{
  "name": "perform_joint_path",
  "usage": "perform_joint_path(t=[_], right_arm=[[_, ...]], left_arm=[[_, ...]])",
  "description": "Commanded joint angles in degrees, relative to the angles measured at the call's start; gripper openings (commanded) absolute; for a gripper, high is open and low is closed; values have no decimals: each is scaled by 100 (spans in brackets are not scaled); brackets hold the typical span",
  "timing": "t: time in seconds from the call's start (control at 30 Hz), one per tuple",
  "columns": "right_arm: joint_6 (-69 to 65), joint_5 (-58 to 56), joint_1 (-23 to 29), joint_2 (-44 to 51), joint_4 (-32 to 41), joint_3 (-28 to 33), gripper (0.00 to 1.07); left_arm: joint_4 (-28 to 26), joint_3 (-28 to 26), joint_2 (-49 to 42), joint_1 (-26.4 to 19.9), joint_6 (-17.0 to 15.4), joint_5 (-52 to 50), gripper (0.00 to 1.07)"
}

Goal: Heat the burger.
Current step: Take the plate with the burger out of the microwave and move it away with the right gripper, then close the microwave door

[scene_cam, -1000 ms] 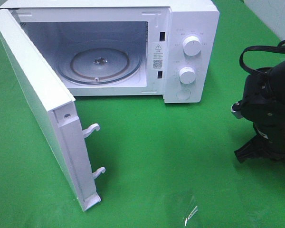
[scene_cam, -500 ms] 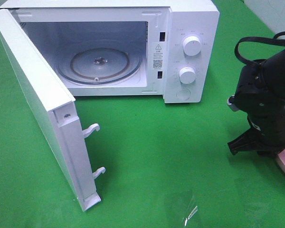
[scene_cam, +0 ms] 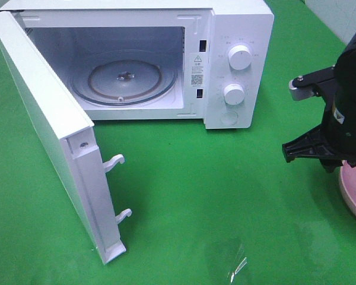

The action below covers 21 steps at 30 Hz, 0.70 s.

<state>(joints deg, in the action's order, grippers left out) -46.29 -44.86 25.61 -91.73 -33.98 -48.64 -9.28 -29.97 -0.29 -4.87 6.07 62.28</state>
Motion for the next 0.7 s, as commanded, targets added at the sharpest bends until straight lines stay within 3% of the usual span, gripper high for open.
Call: perform_joint_path(t=[0.03,0.2,0.27,0.3,0.33,0.43,0.5,0.7], right_arm=[[963,-11,-11,539,653,-17,39],[2005,-34,-11,1008,1455,-11,42],[2853,-92,-11,1398,2068,11,52],[2853,-92,-11,1398,2068,11,52],[3163,-189,-11,1593,2252,17,62],[3283,-269,-11,1662,2326,17,68],[3478,-705,-11,1874,2389,17,86],[3804,-1226,-11,2143,2464,92,89]], left_arm=[[-29,23,-34,-6,11,-80,94],[-29,23,-34,-6,11,-80,94],[-29,23,-34,-6,11,-80,94],[-29,23,-34,-6,11,-80,94],[-29,23,-34,-6,11,-80,94],[-29,23,-34,-6,11,-80,94],[-29,23,-34,-6,11,-80,94],[-29,23,-34,-6,11,-80,94]])
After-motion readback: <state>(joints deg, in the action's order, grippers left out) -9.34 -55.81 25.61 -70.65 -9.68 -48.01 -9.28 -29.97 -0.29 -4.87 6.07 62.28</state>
